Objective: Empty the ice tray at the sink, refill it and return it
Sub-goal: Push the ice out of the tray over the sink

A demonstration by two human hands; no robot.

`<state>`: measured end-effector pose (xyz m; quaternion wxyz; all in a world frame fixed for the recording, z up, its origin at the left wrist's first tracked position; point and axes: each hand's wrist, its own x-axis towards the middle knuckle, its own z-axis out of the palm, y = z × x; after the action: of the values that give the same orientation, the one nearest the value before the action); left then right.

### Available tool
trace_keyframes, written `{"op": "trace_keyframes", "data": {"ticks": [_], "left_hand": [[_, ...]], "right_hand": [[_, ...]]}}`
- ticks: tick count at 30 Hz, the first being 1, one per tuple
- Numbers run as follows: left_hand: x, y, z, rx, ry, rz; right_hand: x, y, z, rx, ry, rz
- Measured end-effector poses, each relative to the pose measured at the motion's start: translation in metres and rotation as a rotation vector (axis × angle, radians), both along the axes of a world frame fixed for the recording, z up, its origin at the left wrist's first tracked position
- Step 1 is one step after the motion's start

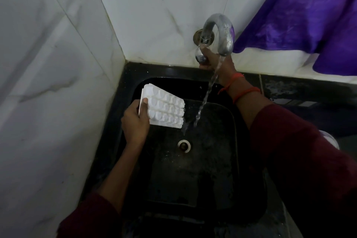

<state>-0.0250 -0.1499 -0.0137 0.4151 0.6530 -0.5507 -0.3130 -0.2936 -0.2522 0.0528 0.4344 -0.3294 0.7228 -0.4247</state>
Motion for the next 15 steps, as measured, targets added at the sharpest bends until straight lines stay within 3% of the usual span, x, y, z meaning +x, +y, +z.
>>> {"op": "trace_keyframes", "data": {"ticks": [8, 13, 15], "left_hand": [[0.007, 0.000, -0.001, 0.015, 0.098, 0.016], [0.008, 0.000, -0.003, 0.036, 0.146, 0.044], [0.008, 0.001, -0.003, 0.037, 0.147, 0.050]], "right_hand": [[0.009, 0.015, 0.009, -0.105, -0.482, 0.007], [0.007, 0.028, 0.000, -0.069, -0.444, 0.005], [0.009, 0.043, -0.025, -0.026, -0.444, -0.089]]}}
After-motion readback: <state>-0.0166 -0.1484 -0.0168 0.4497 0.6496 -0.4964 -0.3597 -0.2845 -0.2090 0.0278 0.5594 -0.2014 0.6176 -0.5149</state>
